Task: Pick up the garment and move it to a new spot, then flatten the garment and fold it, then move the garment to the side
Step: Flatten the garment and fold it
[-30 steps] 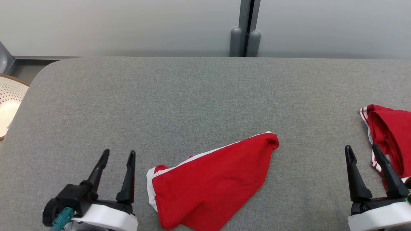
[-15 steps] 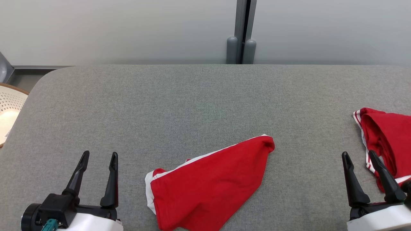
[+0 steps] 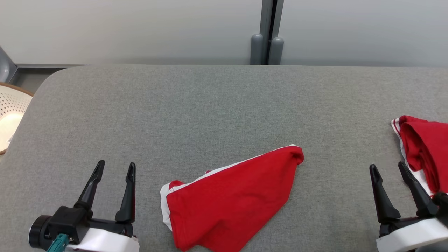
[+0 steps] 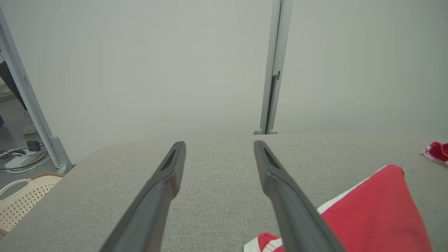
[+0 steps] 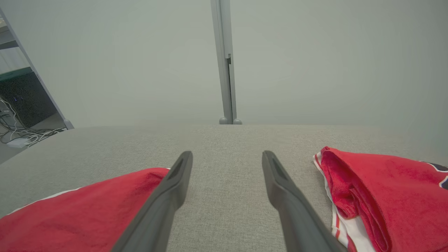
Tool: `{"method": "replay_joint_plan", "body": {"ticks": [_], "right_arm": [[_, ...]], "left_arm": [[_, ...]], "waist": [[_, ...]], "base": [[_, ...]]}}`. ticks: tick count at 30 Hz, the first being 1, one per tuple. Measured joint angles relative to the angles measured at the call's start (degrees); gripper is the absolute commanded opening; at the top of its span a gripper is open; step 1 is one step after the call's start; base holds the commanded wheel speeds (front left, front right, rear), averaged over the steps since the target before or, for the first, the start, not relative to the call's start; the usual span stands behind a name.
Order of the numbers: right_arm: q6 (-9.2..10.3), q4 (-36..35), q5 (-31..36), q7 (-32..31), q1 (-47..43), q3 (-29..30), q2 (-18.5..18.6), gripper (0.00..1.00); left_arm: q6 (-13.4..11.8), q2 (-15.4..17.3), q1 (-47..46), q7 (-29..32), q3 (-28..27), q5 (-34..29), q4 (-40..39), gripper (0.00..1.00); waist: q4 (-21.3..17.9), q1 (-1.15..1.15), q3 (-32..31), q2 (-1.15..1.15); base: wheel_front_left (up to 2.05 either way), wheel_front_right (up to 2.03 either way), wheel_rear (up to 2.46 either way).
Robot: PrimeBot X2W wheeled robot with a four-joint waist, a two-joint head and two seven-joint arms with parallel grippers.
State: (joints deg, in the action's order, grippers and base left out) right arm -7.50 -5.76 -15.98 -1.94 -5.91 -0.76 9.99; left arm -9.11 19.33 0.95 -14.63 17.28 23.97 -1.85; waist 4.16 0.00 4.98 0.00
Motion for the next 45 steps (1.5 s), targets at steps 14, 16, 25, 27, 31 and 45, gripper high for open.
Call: {"method": "replay_joint_plan", "body": {"ticks": [14, 16, 25, 27, 31, 45], "right_arm": [[-0.01, 12.41, -2.54, -2.12, 15.68, -16.07, 4.9, 1.0], [-0.01, 13.96, -2.92, -2.12, 17.41, -17.97, 5.2, 1.0], [0.0, 20.78, -4.04, -3.26, 20.22, -21.14, 5.56, 0.6], [0.0, 21.99, -4.46, -3.91, 20.28, -21.49, 5.32, 0.0], [0.0, 22.98, -4.94, -4.14, 20.37, -22.03, 5.09, 0.0], [0.0, 12.37, -1.46, 2.8, 6.94, -17.49, 2.77, 0.0]], "left_arm": [[3.11, -2.04, -8.4, -0.02, 2.75, -0.45, 2.08, 1.0], [3.55, -2.41, -9.04, -0.03, 3.0, -0.65, 2.72, 1.0], [4.64, -3.82, -10.72, -0.29, 2.97, -0.76, 4.57, 1.0], [5.02, -3.99, -10.81, -0.36, 2.76, -0.78, 4.9, 1.0], [5.56, -4.36, -10.94, -0.36, 2.34, -1.14, 5.48, 1.0], [7.11, -5.59, -10.45, -0.46, 0.2, -2.72, 6.47, 1.0]], "waist": [[5.29, 0.0, 6.84, 0.0], [6.17, 0.0, 7.6, 0.0], [7.9, 0.0, 9.51, 0.0], [7.89, 0.0, 9.68, 0.0], [7.85, 0.0, 9.82, 0.0], [6.79, 0.0, 8.32, 0.0]], "base": [[0.0, 0.0, 0.0], [0.0, 0.0, 0.0], [0.0, 0.0, 0.0], [0.0, 0.0, 0.0], [0.0, 0.0, 0.0], [0.0, 0.0, 0.0]]}}
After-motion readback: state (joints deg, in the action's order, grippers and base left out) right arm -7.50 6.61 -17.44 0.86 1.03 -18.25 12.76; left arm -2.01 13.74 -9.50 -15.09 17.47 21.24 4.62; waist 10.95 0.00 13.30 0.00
